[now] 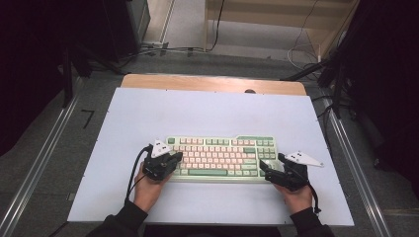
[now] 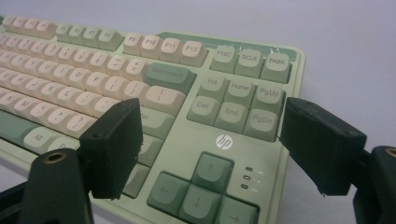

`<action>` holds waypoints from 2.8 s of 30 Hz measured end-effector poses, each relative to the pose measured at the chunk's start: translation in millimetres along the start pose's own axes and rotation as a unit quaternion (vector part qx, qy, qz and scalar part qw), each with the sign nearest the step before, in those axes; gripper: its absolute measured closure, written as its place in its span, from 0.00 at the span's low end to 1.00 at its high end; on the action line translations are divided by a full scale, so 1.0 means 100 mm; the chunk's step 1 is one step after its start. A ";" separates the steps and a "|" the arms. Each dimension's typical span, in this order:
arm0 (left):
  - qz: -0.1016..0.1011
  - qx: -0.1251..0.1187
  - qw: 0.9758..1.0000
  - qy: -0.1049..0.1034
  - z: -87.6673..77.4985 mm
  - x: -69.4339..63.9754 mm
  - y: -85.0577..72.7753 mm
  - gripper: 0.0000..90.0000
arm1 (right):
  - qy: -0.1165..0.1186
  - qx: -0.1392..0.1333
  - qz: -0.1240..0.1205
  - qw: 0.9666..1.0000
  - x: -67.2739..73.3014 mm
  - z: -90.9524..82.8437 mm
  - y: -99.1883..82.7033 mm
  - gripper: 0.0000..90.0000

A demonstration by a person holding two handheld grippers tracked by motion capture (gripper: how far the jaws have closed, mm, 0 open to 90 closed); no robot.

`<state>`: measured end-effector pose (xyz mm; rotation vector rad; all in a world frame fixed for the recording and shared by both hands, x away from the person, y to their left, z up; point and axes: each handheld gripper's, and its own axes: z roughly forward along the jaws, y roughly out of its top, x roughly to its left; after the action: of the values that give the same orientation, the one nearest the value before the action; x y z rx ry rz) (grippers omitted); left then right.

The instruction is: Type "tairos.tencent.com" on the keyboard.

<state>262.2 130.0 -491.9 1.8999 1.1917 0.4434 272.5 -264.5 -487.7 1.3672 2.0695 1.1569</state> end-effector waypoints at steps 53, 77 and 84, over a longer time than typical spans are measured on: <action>-0.064 -0.090 0.993 0.044 -0.18 0.17 0.00 0.40 | 0.080 0.002 -0.060 0.995 0.65 0.42 0.26 0.97; -0.052 -0.083 0.994 0.041 -0.14 0.14 0.00 0.41 | 0.090 0.031 -0.092 0.991 1.00 0.73 0.38 0.97; -0.051 -0.082 0.994 0.040 -0.14 0.13 -0.01 0.41 | 0.087 0.042 -0.090 0.991 1.01 0.78 0.39 0.97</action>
<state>259.2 147.6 -485.9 1.6862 1.2593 0.5495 304.6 -134.9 -490.4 1.1221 2.3336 1.1594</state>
